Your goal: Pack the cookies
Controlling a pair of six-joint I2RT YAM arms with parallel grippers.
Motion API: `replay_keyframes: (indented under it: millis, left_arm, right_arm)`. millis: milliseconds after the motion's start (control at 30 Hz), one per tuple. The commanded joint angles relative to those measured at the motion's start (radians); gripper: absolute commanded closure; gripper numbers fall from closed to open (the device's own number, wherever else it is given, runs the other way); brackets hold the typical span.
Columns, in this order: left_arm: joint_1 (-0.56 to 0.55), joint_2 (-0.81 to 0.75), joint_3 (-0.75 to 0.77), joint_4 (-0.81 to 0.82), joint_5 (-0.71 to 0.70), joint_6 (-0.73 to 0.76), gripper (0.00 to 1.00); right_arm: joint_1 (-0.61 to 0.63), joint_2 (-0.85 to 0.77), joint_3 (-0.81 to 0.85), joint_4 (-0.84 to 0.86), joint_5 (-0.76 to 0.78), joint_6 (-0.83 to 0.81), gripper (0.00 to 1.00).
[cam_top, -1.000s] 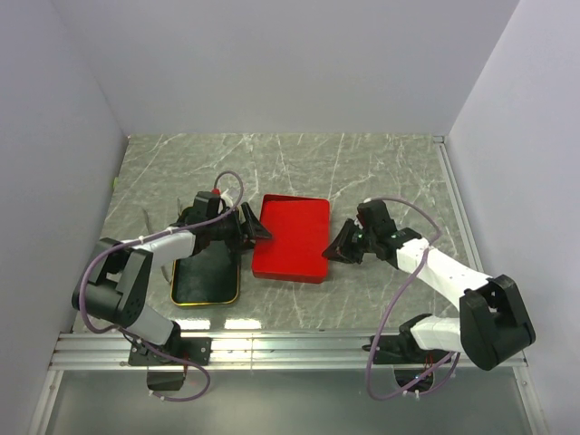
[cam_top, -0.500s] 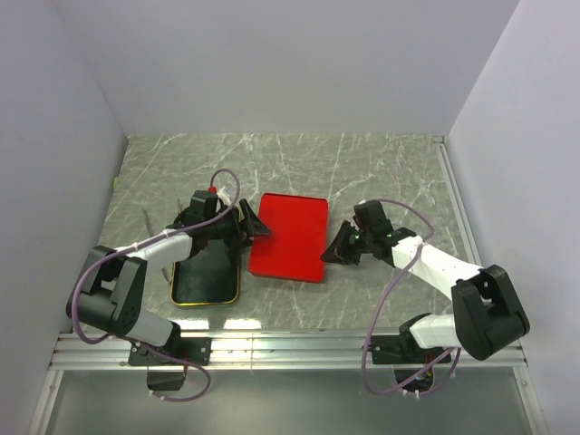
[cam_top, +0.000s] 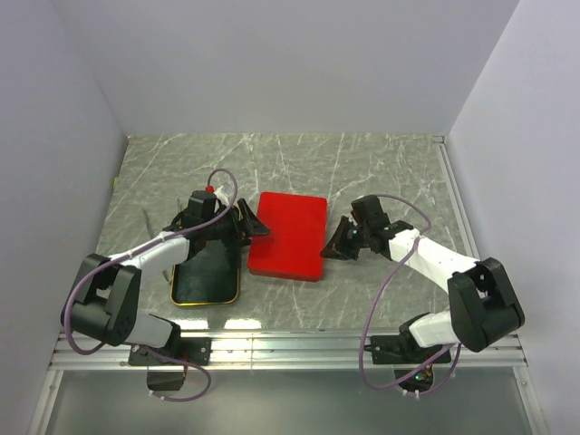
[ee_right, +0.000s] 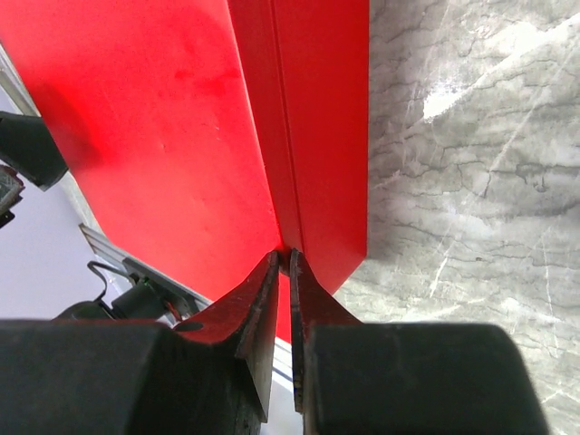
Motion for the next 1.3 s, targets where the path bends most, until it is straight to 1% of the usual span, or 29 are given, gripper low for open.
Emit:
replay_keyframes:
  millis: [0,367,667,833,967,1033,1100,1200,1267]
  left_arm:
    - [-0.024,-0.021,-0.009,0.003,0.032,0.007,0.09]
    - [-0.038,0.015,0.016,0.005,0.025,0.007,0.09]
    - [-0.038,0.047,0.016,-0.006,0.0,0.01,0.1]
    - [-0.038,0.094,0.016,-0.015,-0.015,0.013,0.12]
    - [-0.038,0.136,0.036,-0.051,-0.05,0.022,0.15]
    - [-0.038,0.165,0.05,-0.092,-0.063,0.024,0.16]
    - [-0.036,0.188,0.056,-0.097,-0.061,0.025,0.17]
    - [-0.038,0.208,0.068,-0.112,-0.07,0.025,0.17]
    - [-0.038,0.214,0.073,-0.123,-0.07,0.028,0.17]
  right_arm:
    - [0.006,0.023,0.05,-0.032,0.053,0.006,1.0]
    - [-0.008,0.081,0.149,-0.07,0.057,-0.008,0.99]
    - [-0.006,0.107,0.152,-0.061,0.033,-0.008,0.97]
    - [-0.008,0.118,0.163,-0.076,0.04,-0.023,0.95]
    - [-0.008,0.124,0.166,-0.085,0.04,-0.029,0.89]
    - [-0.008,0.127,0.171,-0.091,0.045,-0.037,0.83]
    - [-0.008,0.124,0.18,-0.107,0.059,-0.043,0.75]
    - [-0.012,0.118,0.194,-0.127,0.076,-0.06,0.7]
    - [-0.017,0.112,0.2,-0.14,0.082,-0.067,0.68]
